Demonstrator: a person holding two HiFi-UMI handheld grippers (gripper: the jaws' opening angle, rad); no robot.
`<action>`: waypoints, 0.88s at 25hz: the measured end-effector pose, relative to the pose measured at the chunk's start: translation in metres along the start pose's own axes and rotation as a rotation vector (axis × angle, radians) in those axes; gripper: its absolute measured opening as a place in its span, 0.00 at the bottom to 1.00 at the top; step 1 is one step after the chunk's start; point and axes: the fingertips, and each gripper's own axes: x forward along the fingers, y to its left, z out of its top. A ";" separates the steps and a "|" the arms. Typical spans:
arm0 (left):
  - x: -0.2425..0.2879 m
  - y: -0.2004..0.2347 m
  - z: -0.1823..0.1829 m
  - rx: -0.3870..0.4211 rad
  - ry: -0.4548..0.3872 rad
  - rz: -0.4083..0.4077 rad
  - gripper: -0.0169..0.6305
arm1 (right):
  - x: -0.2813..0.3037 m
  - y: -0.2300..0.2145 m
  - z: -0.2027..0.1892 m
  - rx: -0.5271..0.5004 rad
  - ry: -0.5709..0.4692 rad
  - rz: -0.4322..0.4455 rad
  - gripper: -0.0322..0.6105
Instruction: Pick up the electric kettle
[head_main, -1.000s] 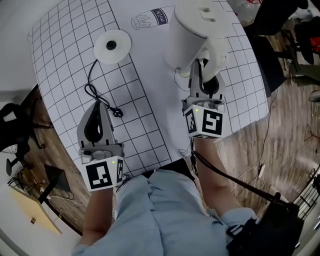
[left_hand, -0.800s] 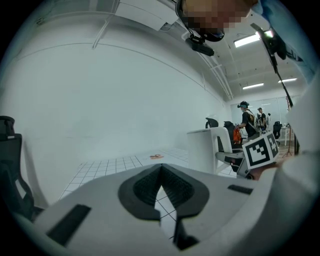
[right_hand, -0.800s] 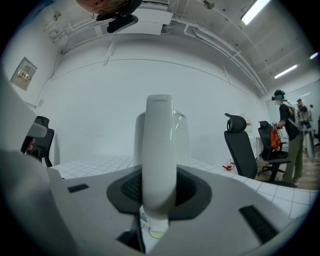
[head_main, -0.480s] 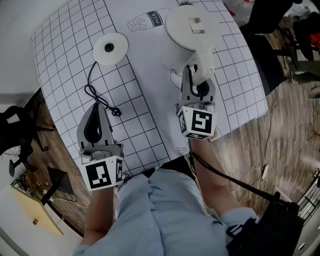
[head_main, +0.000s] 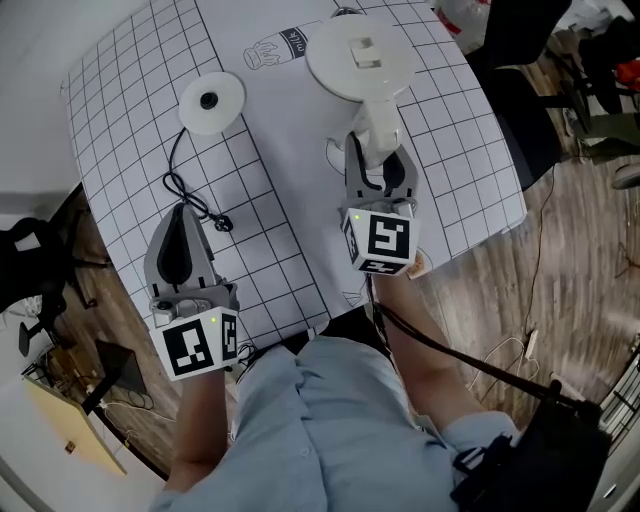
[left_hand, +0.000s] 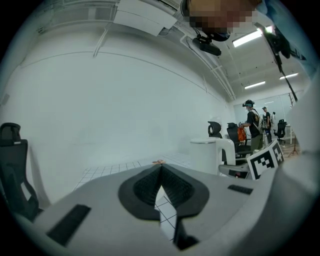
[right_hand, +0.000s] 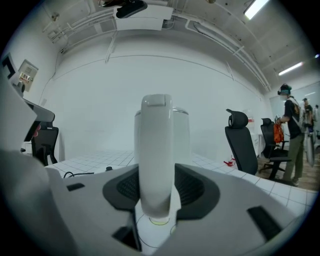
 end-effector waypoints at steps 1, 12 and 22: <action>-0.001 0.001 0.002 0.000 -0.004 0.008 0.03 | -0.003 -0.002 -0.001 0.003 0.012 0.001 0.30; -0.017 -0.011 0.034 -0.048 -0.085 0.038 0.03 | -0.063 0.014 0.051 0.009 -0.060 0.110 0.35; -0.041 -0.026 0.073 -0.008 -0.180 0.084 0.03 | -0.091 0.063 0.131 -0.037 -0.148 0.359 0.14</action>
